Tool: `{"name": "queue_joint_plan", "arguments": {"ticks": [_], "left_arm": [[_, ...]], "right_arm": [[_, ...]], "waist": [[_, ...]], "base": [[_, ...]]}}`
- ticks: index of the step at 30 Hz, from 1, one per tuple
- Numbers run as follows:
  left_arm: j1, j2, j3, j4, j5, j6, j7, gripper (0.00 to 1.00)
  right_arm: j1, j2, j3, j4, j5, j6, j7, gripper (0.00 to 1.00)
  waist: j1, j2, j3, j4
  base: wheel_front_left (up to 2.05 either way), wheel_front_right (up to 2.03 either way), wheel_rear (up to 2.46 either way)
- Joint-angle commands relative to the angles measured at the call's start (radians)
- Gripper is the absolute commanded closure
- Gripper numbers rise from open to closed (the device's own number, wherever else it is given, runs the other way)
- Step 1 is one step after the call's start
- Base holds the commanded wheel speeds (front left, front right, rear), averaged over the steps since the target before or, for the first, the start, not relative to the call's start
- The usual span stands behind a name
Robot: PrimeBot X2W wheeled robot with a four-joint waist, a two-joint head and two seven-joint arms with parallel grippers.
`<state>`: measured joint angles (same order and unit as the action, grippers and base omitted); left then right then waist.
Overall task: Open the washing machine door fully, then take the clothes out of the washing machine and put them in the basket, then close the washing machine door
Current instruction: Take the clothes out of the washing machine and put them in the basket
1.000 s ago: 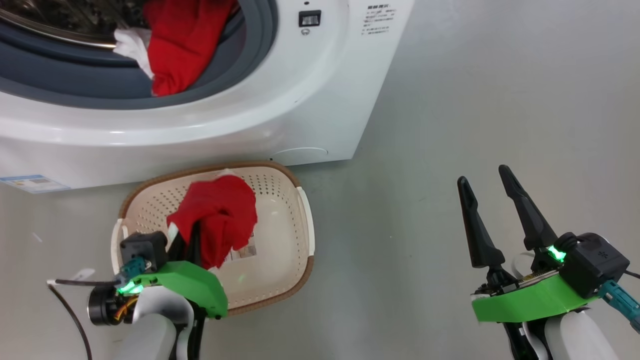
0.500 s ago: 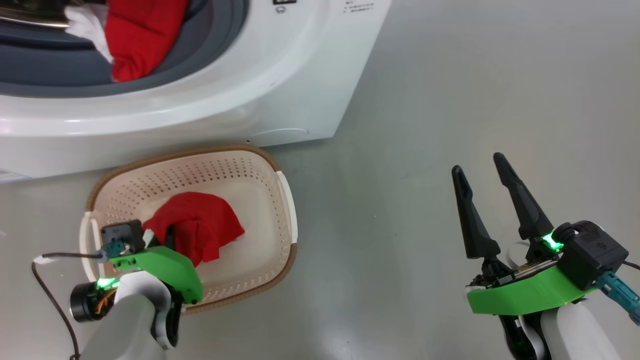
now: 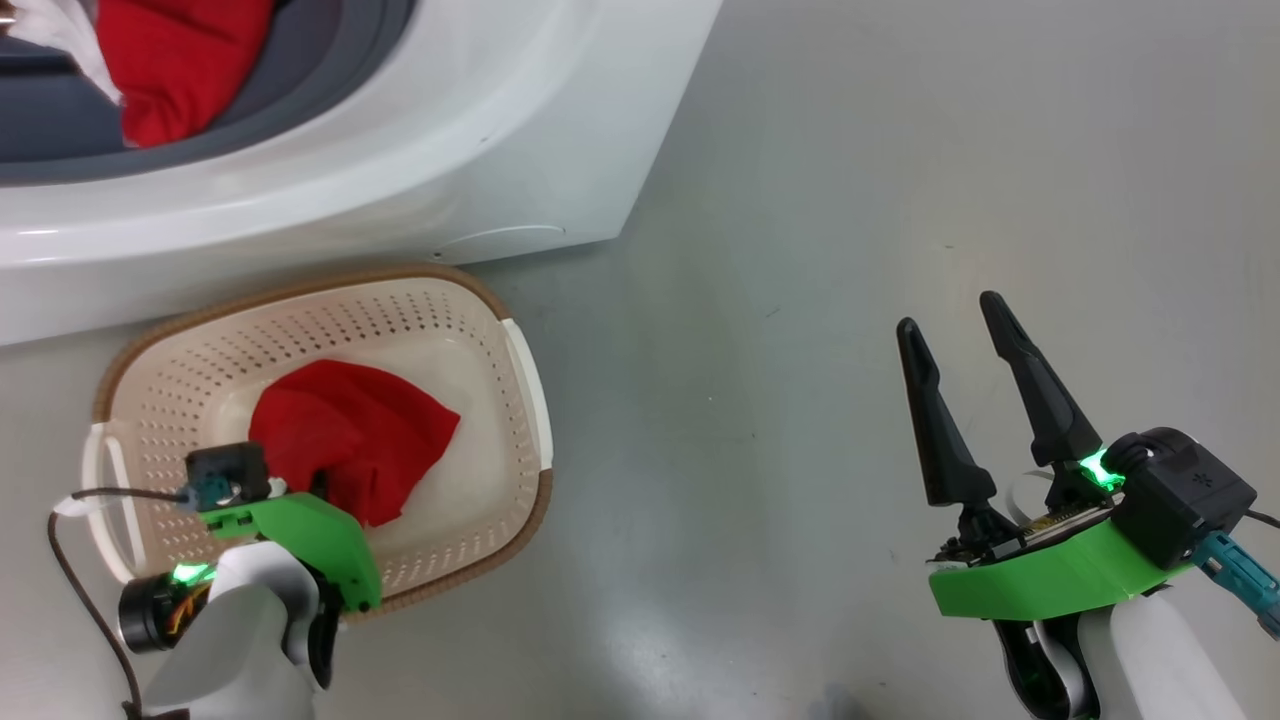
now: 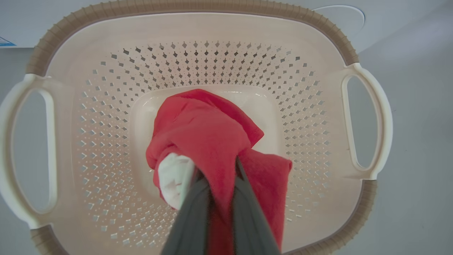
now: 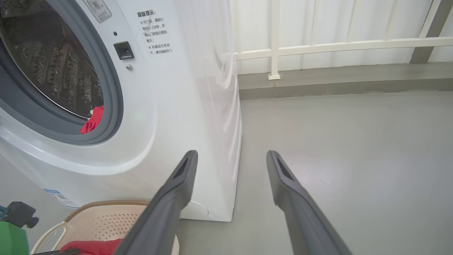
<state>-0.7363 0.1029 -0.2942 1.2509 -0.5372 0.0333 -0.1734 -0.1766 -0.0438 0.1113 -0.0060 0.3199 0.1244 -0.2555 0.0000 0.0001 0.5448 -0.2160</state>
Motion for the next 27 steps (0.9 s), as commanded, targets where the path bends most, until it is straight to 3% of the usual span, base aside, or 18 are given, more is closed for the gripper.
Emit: {"name": "queue_joint_plan", "arguments": {"ticks": [1,17,18,19,20,22,27], "left_arm": [[-0.008,0.027,0.019,0.002,-0.009,-0.005,-0.005,1.0],[-0.051,0.032,-0.005,0.031,-0.009,-0.025,-0.016,1.0],[-0.053,0.031,-0.004,0.032,-0.012,-0.027,-0.013,0.93],[-0.056,0.032,-0.005,0.032,-0.013,-0.029,-0.013,0.63],[-0.059,0.033,-0.008,0.033,-0.012,-0.03,-0.014,0.53],[-0.059,0.033,-0.009,0.034,-0.014,-0.033,-0.01,0.0],[-0.058,0.027,-0.013,0.036,-0.023,-0.047,0.004,0.0]], "right_arm": [[-0.009,-0.006,0.023,-0.026,0.014,0.006,-0.006,0.0],[-0.022,-0.006,0.023,-0.016,0.016,0.006,-0.006,0.0],[-0.022,-0.006,0.025,-0.014,0.018,0.006,-0.006,0.0],[-0.022,-0.006,0.026,-0.012,0.02,0.006,-0.006,0.0],[-0.022,-0.006,0.027,-0.01,0.021,0.006,-0.006,0.0],[-0.021,-0.006,0.027,-0.008,0.023,0.006,-0.006,0.0],[-0.02,-0.006,0.02,-0.003,0.024,0.006,-0.006,0.0]], "waist": [[0.0,-0.0001,0.013,-0.011],[0.0,-0.0001,0.01,-0.003],[0.0,-0.0001,0.006,-0.001],[0.0,-0.0001,0.002,0.002],[0.0,-0.0001,-0.002,0.004],[0.0,-0.0001,-0.012,0.008],[0.0,-0.0001,-0.038,0.021]], "base": [[0.0,0.0,0.0],[0.0,0.0,0.0],[0.0,0.0,0.0],[0.0,0.0,0.0],[0.0,0.0,0.0],[0.0,0.0,0.0],[0.0,0.0,0.0]]}}
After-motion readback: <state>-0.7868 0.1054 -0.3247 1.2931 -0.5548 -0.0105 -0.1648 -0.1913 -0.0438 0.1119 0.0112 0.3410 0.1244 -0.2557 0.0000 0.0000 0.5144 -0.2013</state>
